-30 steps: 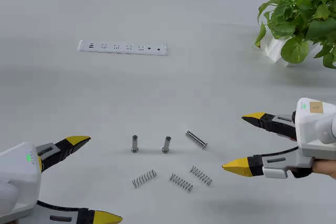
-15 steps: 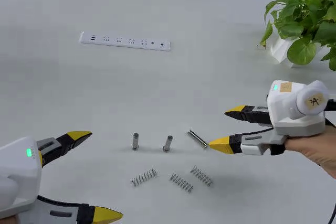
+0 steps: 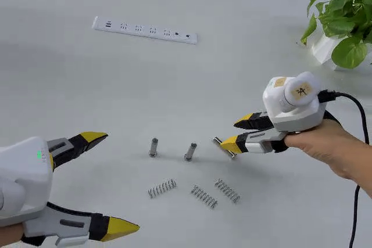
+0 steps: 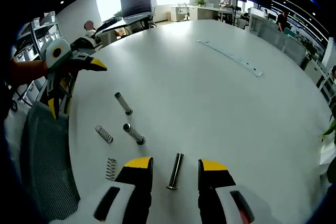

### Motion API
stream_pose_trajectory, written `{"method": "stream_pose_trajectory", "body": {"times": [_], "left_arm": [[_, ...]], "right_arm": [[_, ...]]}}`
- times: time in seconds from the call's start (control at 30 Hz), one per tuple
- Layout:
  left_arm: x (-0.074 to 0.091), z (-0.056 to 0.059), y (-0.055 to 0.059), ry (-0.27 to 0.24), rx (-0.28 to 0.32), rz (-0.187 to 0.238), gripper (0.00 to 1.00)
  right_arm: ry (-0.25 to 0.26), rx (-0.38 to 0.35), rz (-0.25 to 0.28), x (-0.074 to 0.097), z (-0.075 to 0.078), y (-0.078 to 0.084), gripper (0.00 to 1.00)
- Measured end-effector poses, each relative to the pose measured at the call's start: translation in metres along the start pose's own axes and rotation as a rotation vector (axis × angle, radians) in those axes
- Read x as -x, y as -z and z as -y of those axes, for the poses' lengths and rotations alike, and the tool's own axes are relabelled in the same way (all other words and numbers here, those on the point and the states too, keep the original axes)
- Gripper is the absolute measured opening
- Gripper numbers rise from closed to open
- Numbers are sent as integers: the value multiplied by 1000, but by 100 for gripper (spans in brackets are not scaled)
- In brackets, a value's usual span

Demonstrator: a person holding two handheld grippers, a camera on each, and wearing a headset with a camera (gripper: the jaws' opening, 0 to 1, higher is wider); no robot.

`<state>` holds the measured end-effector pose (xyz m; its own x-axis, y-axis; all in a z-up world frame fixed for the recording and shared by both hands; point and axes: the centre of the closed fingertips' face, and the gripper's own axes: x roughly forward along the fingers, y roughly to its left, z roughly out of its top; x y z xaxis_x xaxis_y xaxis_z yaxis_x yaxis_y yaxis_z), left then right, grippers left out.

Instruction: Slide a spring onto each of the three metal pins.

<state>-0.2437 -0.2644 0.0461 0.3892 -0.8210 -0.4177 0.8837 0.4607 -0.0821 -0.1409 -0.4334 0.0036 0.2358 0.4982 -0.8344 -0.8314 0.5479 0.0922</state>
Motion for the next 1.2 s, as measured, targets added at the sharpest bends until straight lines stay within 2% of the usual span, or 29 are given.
{"method": "stream_pose_trajectory", "body": {"times": [0.13,0.2,0.53,0.6,0.67,0.93,1.2], "left_arm": [[0,-1,-2,-4,9,11,99],[1,-2,-2,-8,16,19,99],[4,-2,0,-18,37,33,99],[4,-2,0,-21,40,36,99],[5,-2,0,-22,43,39,99],[5,-1,0,-22,49,43,99],[6,-3,0,-26,54,45,99]], "right_arm": [[-16,-14,-47,-11,-2,1,27],[-18,-25,-78,-17,8,4,25],[-21,-39,-140,-28,-1,9,16],[-27,-38,-152,-31,4,9,15],[-29,-40,-165,-32,1,11,15],[-35,-37,-189,-34,-2,14,11],[-31,-26,-201,-38,6,16,6]]}}
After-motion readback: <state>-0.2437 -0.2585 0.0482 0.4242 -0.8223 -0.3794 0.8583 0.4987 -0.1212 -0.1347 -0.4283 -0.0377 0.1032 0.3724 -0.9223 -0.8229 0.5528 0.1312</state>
